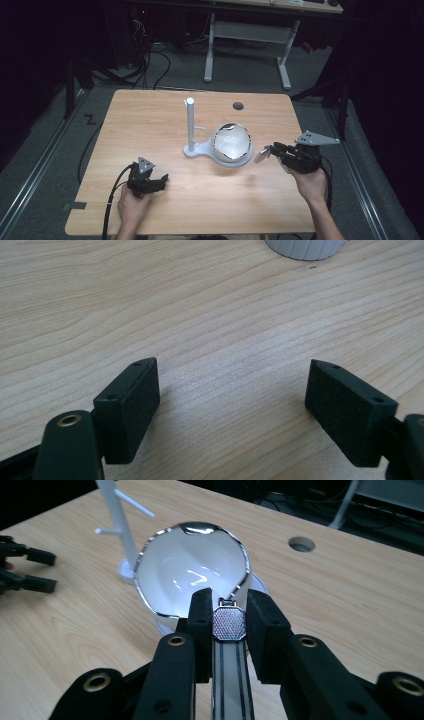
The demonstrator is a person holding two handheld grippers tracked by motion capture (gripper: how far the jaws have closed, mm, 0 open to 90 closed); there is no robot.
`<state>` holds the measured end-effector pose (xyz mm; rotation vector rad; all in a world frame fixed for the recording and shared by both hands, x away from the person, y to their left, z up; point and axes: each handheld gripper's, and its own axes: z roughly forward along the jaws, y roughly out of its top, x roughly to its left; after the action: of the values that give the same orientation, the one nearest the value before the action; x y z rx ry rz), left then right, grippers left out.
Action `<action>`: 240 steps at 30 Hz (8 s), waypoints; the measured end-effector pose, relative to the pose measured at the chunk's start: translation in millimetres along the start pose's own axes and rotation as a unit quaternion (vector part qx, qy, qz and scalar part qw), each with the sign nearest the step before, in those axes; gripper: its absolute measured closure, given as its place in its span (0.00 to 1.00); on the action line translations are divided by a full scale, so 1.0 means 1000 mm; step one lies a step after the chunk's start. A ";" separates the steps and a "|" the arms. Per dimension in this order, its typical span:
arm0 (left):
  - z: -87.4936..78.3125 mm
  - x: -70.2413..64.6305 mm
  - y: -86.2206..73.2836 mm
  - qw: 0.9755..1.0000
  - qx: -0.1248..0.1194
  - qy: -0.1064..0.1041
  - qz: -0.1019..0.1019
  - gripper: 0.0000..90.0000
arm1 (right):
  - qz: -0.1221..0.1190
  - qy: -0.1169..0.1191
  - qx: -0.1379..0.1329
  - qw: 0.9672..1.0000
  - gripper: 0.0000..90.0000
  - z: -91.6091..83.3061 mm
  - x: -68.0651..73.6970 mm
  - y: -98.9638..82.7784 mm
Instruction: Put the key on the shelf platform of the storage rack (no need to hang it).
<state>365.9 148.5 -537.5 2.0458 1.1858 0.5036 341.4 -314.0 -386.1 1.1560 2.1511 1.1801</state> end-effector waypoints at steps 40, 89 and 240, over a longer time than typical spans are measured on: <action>0.000 0.000 0.000 1.000 0.000 0.000 0.000 0.25 | -0.015 0.025 0.024 0.999 0.83 0.062 0.004 0.040; 0.000 0.000 0.000 1.000 0.000 0.000 0.000 0.25 | 0.002 0.070 0.052 0.996 0.83 0.136 0.015 0.033; 0.000 0.000 0.000 1.000 0.000 0.000 0.000 0.25 | 0.111 -0.020 -0.003 0.994 0.67 0.020 -0.034 -0.068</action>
<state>365.8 148.5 -537.5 2.0467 1.1848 0.5029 342.9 -352.7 -454.7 1.4345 2.0275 1.2418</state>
